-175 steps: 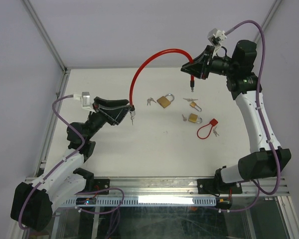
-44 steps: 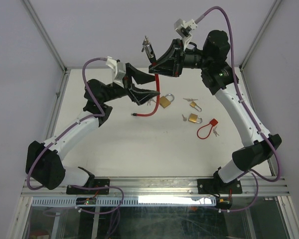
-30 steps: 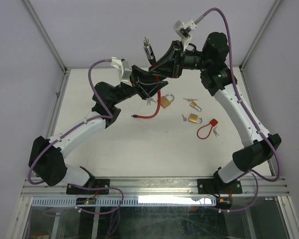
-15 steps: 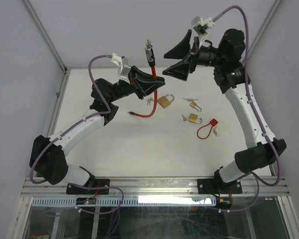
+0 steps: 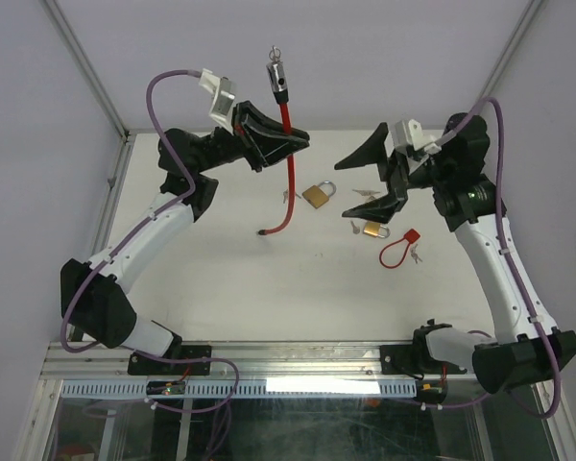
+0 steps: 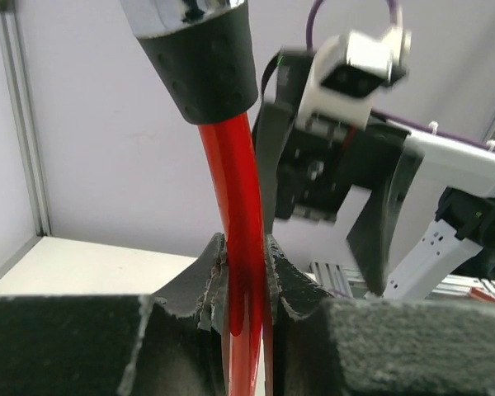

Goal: Lock with the key
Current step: Lock the lock.

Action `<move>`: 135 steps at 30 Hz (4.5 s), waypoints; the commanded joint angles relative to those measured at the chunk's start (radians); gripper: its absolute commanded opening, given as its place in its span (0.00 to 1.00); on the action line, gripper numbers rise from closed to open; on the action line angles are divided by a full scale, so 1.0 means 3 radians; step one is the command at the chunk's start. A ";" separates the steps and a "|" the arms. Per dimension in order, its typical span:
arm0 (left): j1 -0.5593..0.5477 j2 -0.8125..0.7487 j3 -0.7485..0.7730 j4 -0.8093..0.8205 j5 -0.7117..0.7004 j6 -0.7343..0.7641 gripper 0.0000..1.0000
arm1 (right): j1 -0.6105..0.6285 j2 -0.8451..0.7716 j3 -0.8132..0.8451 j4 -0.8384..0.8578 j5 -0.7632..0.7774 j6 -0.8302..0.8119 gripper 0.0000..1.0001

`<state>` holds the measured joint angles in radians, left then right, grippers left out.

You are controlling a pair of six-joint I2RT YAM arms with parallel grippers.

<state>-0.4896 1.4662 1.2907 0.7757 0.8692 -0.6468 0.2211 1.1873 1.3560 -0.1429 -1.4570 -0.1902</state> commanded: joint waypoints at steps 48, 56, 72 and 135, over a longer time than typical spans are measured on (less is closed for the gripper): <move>-0.0112 0.0287 0.1608 -0.1553 -0.0360 -0.1180 0.00 | 0.1948 0.2215 -0.2743 0.5856 0.2653 -0.7221 0.99; 0.0011 0.0230 0.1670 -0.1803 -0.0384 -0.1089 0.00 | 0.1903 0.2038 -0.3021 0.5708 0.2552 -0.7313 0.99; 0.0130 0.0205 0.1762 -0.2150 -0.0402 -0.1032 0.00 | 0.1901 0.1296 -0.3307 0.4800 0.2708 -0.7654 0.99; 0.0470 -0.0463 -0.0386 -0.0232 -0.0085 0.0867 0.00 | 0.2815 0.0181 -0.2739 0.3339 0.4442 -0.3957 0.03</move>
<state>-0.3553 1.3399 1.2373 0.5468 0.7425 -0.6601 1.0733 1.3468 0.4507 0.9829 -0.3080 -1.7393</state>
